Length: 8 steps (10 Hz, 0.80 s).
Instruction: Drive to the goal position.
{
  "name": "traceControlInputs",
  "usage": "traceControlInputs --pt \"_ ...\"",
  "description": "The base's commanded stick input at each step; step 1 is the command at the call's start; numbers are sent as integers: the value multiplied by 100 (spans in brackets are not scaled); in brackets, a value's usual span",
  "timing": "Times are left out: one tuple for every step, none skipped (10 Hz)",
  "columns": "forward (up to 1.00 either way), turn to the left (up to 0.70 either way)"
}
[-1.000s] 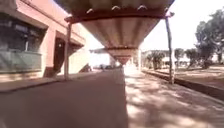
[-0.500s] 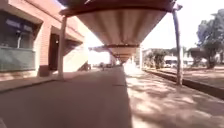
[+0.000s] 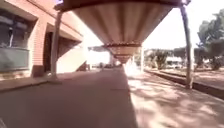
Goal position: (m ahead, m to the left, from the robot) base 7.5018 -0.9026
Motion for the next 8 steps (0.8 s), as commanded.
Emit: traceControlInputs --pt "85 -21" --pt "85 -8" --pt "85 0" --pt "85 0" --pt "85 0" --pt "85 0" --pt "85 0" --pt "85 0"
